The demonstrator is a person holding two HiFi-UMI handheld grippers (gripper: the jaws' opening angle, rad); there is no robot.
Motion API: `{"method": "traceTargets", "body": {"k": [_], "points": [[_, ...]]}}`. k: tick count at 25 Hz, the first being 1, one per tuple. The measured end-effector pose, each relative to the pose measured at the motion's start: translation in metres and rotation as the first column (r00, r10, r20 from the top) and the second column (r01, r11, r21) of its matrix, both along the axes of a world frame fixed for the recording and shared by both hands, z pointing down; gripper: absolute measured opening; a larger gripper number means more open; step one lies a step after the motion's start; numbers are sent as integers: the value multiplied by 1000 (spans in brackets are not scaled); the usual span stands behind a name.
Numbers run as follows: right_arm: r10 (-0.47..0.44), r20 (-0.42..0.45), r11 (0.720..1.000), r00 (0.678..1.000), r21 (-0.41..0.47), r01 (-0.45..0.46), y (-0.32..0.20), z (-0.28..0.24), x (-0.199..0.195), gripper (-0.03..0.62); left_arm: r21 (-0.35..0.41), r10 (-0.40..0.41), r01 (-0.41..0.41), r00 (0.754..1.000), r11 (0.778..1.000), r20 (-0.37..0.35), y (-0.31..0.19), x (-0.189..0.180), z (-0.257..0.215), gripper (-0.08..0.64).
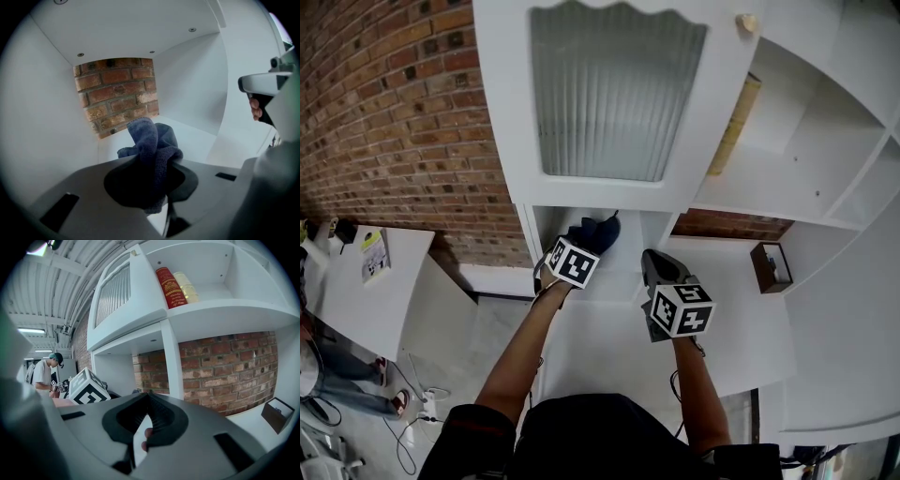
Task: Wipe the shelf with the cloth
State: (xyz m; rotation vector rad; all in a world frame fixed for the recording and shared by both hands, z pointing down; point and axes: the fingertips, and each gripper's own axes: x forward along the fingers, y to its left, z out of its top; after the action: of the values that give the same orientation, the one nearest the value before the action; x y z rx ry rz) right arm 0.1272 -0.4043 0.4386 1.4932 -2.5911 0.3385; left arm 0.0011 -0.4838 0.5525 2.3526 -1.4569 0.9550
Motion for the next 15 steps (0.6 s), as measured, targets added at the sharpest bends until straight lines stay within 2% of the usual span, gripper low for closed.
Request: {"method": "traceTargets", "body": {"k": [10, 15], "points": [[5, -3, 1000, 1000, 6, -5, 2, -4, 3, 17, 26, 10, -11, 1000, 1000, 11, 2, 2, -5, 71], [9, -6, 1000, 1000, 14, -9, 10, -9, 4, 17, 58, 30, -28, 999, 998, -27, 14, 5, -21, 71]]}}
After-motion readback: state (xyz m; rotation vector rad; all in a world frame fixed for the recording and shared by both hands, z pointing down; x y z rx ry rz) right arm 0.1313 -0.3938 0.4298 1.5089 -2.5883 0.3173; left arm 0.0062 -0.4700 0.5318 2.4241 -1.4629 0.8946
